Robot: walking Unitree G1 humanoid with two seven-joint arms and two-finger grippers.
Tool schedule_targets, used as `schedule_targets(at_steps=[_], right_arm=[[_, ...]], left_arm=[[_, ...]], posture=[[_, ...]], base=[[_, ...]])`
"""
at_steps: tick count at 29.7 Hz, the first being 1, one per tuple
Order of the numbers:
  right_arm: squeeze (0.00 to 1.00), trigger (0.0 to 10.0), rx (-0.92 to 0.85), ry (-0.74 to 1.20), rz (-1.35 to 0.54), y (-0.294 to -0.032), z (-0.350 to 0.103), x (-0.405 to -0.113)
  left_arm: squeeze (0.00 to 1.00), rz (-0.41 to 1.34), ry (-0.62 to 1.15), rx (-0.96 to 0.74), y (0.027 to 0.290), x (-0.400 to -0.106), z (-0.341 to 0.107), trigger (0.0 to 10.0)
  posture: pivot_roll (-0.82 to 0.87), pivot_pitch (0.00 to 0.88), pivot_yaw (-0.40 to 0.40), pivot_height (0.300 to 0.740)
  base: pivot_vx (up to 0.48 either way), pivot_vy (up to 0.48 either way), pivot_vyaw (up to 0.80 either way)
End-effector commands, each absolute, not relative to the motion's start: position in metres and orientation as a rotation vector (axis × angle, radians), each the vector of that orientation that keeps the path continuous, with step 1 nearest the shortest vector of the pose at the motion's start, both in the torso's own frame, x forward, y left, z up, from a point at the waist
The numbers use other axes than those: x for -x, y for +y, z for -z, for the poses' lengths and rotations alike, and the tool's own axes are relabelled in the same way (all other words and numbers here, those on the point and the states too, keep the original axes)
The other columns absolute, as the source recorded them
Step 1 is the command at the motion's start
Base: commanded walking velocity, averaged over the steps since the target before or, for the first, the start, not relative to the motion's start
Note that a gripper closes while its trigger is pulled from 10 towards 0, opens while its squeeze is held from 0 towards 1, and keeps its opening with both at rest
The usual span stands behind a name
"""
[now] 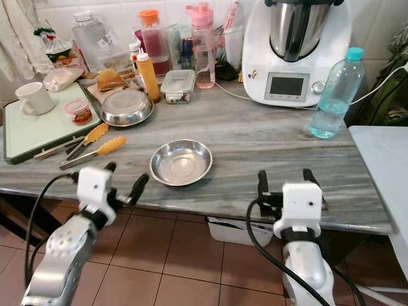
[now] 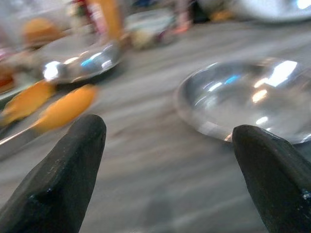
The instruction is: Setting the table
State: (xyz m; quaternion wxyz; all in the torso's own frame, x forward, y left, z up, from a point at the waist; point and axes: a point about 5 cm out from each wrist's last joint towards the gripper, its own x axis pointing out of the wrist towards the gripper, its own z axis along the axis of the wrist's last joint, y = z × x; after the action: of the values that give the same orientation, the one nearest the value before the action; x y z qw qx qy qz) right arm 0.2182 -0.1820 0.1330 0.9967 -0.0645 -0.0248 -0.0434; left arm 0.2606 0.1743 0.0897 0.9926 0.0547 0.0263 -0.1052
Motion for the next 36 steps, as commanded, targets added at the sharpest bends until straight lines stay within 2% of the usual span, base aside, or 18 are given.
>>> schedule_targets(at_steps=[1,6,13,22,30,36], right_arm=[[0.0,10.0,0.092,-0.042,0.068,-0.182,-0.136,-0.215],[0.0,10.0,0.048,-0.026,0.004,-0.175,-0.133,-0.216],[0.0,10.0,0.051,-0.015,-0.042,-0.168,-0.133,-0.22],[0.0,10.0,0.04,-0.029,-0.068,-0.166,-0.139,-0.228],[0.0,10.0,0.017,-0.031,-0.085,-0.161,-0.14,-0.228],[0.0,10.0,0.044,-0.04,-0.108,-0.156,-0.14,-0.233]], left_arm=[[0.0,0.12,0.058,-0.145,0.192,-0.255,-0.087,10.0],[0.0,0.06,0.068,-0.19,0.203,-0.243,-0.081,10.0],[0.0,0.031,0.076,-0.199,0.204,-0.238,-0.076,10.0],[0.0,0.068,0.04,-0.208,0.193,-0.247,-0.083,10.0],[0.0,0.057,0.049,-0.2,0.195,-0.244,-0.082,10.0],[0.0,0.072,0.016,-0.203,0.187,-0.257,-0.092,10.0]], posture=[[-0.11,0.0,0.076,0.74],[-0.1,0.0,0.066,0.74],[-0.08,0.0,0.05,0.74],[-0.08,0.0,0.039,0.74],[-0.07,0.0,0.038,0.74],[-0.06,0.0,0.041,0.74]], base=[[0.0,0.0,0.0],[0.0,0.0,0.0],[0.0,0.0,0.0],[0.0,0.0,0.0],[0.0,0.0,0.0],[0.0,0.0,0.0]])
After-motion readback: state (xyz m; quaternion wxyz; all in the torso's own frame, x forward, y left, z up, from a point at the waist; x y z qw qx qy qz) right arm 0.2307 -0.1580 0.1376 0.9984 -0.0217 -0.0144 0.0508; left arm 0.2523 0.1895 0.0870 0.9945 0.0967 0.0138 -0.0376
